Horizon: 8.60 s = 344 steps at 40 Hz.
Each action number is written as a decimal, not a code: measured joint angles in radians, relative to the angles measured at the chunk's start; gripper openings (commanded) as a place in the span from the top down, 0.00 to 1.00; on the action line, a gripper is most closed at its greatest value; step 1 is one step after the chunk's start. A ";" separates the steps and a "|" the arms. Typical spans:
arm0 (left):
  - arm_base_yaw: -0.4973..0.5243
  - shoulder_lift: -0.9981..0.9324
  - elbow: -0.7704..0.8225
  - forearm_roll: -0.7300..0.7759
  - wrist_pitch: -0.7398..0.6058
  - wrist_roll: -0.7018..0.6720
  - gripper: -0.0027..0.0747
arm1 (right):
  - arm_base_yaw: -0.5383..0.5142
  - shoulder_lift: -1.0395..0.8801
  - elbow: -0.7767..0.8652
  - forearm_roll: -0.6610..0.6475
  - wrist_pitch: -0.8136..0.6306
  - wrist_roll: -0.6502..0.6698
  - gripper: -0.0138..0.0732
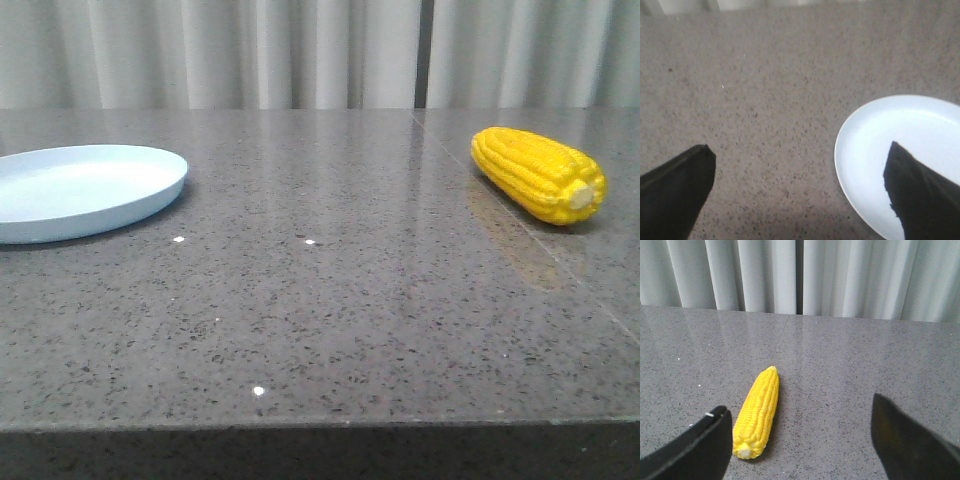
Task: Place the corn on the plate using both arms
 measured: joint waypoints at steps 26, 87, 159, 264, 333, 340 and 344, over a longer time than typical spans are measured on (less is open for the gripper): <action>-0.093 0.538 -0.280 -0.079 0.222 0.049 0.13 | 0.000 0.000 0.000 0.000 0.000 0.000 0.16; -0.380 0.600 -0.404 -0.360 0.208 0.049 0.99 | 0.000 0.000 0.000 0.000 0.000 0.000 0.16; -0.287 -0.797 0.386 0.196 0.077 -0.234 0.99 | 0.000 0.000 0.000 0.000 0.000 0.000 0.16; -0.287 -0.872 0.399 0.200 0.076 -0.229 0.99 | 0.734 1.243 -0.858 -0.606 0.390 1.086 0.75; -0.287 -0.872 0.399 0.200 0.075 -0.229 0.99 | 0.272 1.224 -0.980 -0.250 0.595 0.544 0.97; -0.287 -0.872 0.399 0.200 0.075 -0.229 0.99 | 0.102 1.180 -0.958 -0.094 0.617 0.335 0.97; -0.287 -0.872 0.399 0.200 0.075 -0.229 0.99 | 0.015 1.131 -0.916 -0.077 0.610 0.257 0.97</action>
